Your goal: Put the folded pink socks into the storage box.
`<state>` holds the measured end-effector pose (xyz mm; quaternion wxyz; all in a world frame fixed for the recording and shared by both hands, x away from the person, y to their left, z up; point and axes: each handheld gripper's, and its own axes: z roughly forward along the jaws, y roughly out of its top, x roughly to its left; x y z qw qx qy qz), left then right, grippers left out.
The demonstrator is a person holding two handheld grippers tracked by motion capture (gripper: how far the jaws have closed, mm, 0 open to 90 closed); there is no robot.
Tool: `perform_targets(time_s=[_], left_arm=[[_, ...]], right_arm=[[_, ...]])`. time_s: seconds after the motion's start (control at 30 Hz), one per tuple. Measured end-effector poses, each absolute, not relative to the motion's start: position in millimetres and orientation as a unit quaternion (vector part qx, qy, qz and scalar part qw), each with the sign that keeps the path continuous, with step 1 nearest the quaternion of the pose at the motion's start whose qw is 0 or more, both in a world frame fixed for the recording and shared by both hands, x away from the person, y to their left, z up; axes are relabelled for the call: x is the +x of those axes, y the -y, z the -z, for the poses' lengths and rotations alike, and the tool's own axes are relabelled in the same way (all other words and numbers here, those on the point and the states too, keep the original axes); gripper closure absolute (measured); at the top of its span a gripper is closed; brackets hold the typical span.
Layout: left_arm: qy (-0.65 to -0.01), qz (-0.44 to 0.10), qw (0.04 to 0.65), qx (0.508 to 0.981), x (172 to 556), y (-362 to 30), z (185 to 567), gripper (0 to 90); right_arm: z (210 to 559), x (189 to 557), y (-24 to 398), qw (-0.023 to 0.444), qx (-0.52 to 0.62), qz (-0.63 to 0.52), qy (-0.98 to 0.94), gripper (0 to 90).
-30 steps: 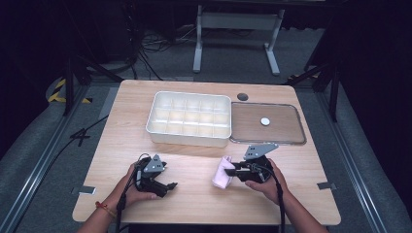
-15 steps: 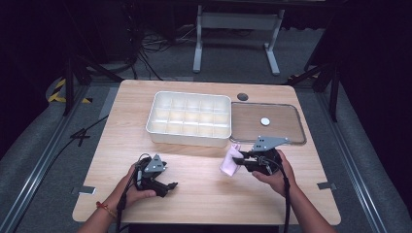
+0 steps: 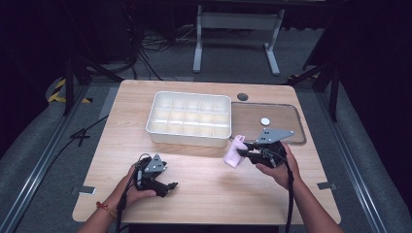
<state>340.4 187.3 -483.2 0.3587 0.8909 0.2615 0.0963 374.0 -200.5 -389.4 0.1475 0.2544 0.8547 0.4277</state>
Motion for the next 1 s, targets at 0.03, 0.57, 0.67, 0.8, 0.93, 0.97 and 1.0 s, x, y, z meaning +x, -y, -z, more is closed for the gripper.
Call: perform_targets(time_s=[0.03,0.57,0.67,0.8,0.93,0.97,1.0], left_arm=[[-0.261,-0.096,0.359,0.891,340.4,-187.3,483.2,13.8],[-0.262,-0.097,0.358,0.891,340.5,-187.1,483.1,13.8],[-0.262,-0.097,0.358,0.891,340.5,-187.1,483.2,13.7],[-0.262,-0.097,0.359,0.891,340.6,-187.1,483.2,13.7],[-0.262,-0.097,0.359,0.891,340.5,-187.1,483.2,13.7],[-0.261,-0.097,0.359,0.891,340.5,-187.1,483.2,13.7],[-0.262,-0.097,0.359,0.891,340.5,-187.1,483.2,13.7]], right_arm=[[386.0,376.0,201.5,0.151,0.255,-0.429,-0.853,72.7],[354.4,388.7,202.1,0.187,0.249,-0.427,-0.849,72.3],[349.2,392.0,201.4,0.193,0.245,-0.427,-0.849,72.3],[345.7,395.4,200.0,0.197,0.243,-0.425,-0.849,72.3],[342.8,399.2,196.2,0.201,0.243,-0.422,-0.85,72.3],[342.4,400.4,195.2,0.201,0.241,-0.423,-0.85,72.3],[342.2,400.8,194.4,0.201,0.242,-0.423,-0.85,72.3]])
